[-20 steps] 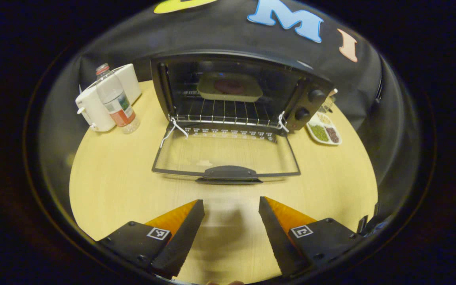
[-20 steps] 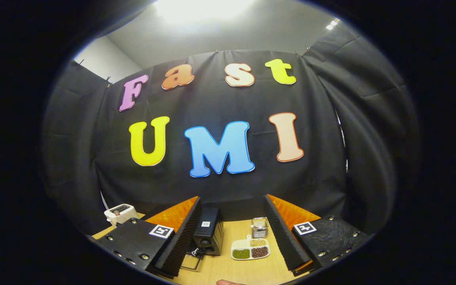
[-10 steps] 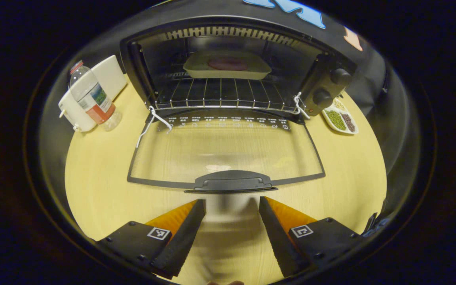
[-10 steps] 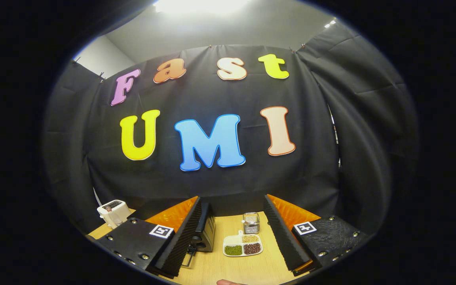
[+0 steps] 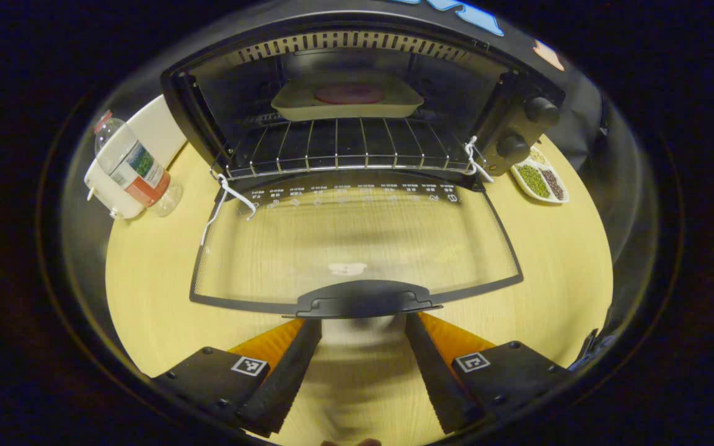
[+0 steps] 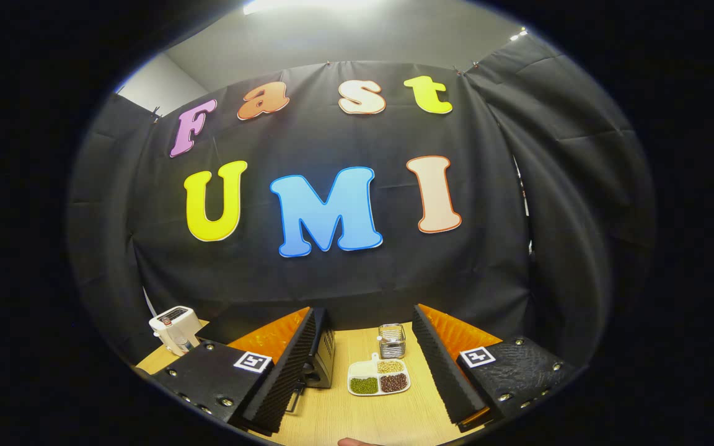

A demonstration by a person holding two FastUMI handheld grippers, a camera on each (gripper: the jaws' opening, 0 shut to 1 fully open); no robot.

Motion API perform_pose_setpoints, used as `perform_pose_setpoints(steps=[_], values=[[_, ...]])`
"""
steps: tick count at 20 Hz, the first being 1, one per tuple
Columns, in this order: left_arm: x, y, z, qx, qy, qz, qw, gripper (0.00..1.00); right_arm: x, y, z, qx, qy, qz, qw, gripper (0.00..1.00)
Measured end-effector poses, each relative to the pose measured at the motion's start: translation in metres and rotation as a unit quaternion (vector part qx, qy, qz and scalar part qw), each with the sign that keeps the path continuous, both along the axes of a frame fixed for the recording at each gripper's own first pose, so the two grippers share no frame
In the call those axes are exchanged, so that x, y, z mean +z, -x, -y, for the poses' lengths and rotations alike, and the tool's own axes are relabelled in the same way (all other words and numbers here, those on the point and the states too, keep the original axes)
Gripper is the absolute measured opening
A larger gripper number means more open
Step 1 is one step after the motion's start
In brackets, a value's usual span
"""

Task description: Open the electric oven with the left hand, put the food in, and close the electric oven.

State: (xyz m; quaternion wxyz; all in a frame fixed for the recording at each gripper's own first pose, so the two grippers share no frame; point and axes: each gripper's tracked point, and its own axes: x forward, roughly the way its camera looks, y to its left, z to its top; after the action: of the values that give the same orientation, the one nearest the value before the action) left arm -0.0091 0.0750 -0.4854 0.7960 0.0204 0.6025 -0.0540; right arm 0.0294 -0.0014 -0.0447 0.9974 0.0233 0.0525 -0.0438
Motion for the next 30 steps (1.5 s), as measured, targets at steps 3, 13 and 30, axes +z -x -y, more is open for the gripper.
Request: perform_pose_setpoints(steps=[3, 13, 30], values=[[0.018, 0.001, 0.001, 0.002, 0.007, 0.020, 1.000, 0.94, 0.000, -0.001, -0.003, 0.003, 0.002, 0.002, 1.000, 0.95], [0.068, -0.016, 0.007, 0.012, 0.033, 0.099, 0.994, 0.99, 0.003, 0.000, -0.016, 0.018, -0.010, 0.004, 1.000, 0.95], [0.138, -0.029, -0.009, 0.053, 0.053, 0.205, 0.976, 0.90, -0.003, 0.001, -0.017, 0.024, 0.012, -0.003, 1.000, 0.95]])
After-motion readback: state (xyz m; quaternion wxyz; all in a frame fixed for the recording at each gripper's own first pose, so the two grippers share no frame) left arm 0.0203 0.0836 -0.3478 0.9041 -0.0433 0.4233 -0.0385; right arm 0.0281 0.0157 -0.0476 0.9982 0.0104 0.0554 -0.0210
